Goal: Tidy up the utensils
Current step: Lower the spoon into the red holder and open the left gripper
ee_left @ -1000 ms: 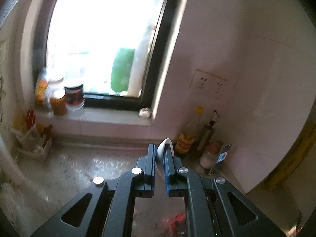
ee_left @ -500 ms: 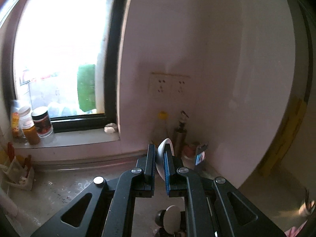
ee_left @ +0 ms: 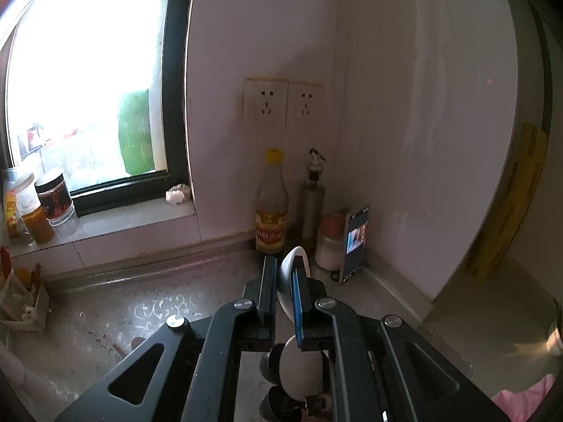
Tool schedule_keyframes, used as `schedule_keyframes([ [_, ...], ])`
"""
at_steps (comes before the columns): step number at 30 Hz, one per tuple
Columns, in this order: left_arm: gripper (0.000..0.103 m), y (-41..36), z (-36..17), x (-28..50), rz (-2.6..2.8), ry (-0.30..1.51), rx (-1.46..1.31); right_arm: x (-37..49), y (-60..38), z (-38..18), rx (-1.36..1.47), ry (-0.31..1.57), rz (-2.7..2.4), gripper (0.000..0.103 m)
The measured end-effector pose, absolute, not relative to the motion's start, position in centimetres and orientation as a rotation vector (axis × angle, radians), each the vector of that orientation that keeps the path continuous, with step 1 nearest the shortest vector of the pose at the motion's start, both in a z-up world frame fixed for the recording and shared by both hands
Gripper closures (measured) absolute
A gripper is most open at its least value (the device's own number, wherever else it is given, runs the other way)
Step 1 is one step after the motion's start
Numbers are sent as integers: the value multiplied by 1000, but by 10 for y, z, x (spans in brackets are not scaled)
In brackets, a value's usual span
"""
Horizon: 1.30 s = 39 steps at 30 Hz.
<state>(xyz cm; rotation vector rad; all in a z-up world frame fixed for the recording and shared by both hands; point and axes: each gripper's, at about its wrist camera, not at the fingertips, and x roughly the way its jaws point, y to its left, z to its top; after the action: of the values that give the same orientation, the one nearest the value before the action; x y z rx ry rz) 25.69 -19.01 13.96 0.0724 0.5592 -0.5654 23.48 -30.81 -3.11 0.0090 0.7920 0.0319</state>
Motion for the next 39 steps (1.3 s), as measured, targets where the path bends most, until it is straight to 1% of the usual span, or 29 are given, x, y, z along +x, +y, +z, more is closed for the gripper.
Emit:
schedule_keyframes([
  [8,95,-199,127,252,-560,552,127,237,-309,-31,1,792,27,0],
  [22,95,-196,100,261,-567,635,106,240,-306,-31,-22,790,33,0],
  [39,95,-190,92,252,-618,736,55,242,-304,-31,-30,798,32,0],
])
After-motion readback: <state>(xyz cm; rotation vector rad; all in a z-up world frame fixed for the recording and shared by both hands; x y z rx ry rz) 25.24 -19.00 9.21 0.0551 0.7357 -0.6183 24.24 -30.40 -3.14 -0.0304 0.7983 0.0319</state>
